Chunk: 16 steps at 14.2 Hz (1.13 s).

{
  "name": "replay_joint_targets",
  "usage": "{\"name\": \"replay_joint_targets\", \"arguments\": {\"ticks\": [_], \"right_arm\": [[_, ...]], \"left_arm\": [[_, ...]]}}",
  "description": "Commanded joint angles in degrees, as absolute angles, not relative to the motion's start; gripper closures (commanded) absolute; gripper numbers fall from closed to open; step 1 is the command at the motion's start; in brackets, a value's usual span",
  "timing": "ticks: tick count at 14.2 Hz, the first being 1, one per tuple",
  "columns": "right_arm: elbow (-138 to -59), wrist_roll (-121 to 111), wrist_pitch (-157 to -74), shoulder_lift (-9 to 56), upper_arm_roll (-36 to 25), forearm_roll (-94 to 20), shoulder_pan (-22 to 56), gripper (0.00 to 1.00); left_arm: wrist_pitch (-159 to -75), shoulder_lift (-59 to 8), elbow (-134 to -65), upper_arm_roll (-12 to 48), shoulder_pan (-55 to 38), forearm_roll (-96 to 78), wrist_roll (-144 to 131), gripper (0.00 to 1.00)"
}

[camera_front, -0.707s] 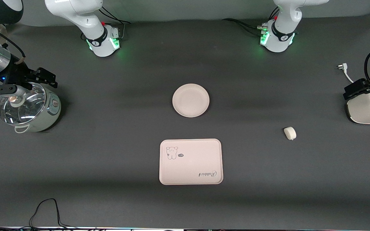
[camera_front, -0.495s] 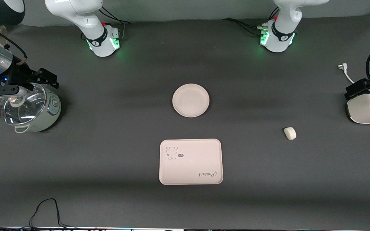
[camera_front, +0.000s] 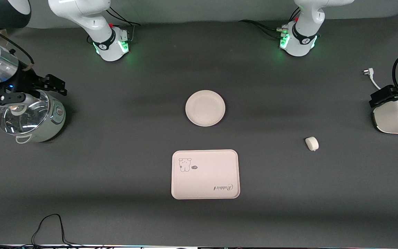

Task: Place bun in plate and plate on tray
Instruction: 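Reach the white bun with the left gripper while the right gripper advances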

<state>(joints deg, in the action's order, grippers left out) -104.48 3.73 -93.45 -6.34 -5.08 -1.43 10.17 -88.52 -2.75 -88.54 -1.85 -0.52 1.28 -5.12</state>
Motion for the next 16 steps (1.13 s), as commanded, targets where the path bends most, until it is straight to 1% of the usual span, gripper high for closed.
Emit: {"name": "replay_joint_targets", "arguments": {"ticks": [1, 3, 5, 6, 8, 9, 12, 16], "right_arm": [[-104.76, 8.52, -96.84, -3.18, -4.14, -2.9, 13.62, 0.0], [-104.77, 8.53, -98.96, -1.15, -1.24, -5.52, 13.27, 0.0], [-105.46, 10.01, -101.06, 0.26, -0.88, -7.29, 13.53, 0.0], [-106.77, 12.63, -103.95, 0.87, 0.25, -7.82, 13.8, 0.0], [-110.02, 16.24, -110.18, 1.58, 4.99, -7.82, 13.71, 0.0], [-110.47, 17.91, -111.61, 2.37, 6.05, -7.82, 13.8, 0.0], [-110.48, 18.11, -112.76, 3.95, 7.12, -7.82, 13.8, 0.0], [-110.48, 18.19, -114.34, 6.15, 8.35, -7.82, 13.8, 0.0]], "left_arm": [[-88.32, -3.43, -89.47, -2.81, -1.84, 0.79, -4.13, 0.0], [-88.59, -5.09, -89.21, -2.64, -2.2, 0.09, -4.13, 0.0], [-90.78, -7.54, -89.21, -2.37, -2.2, -3.06, -4.22, 0.0], [-92.44, -9.65, -89.3, -2.37, -2.28, -4.64, -4.31, 0.0], [-96.31, -14.48, -90.95, -2.37, -2.2, -7.28, -4.13, 0.0], [-99.72, -15.63, -93.93, -2.37, -1.68, -7.56, -4.04, 0.0], [-112.64, -15.38, -106.57, -2.81, -0.88, -6.86, -4.04, 0.0], [-121.35, -16.61, -114.77, -2.9, 0.0, -5.19, -4.13, 0.0]]}}
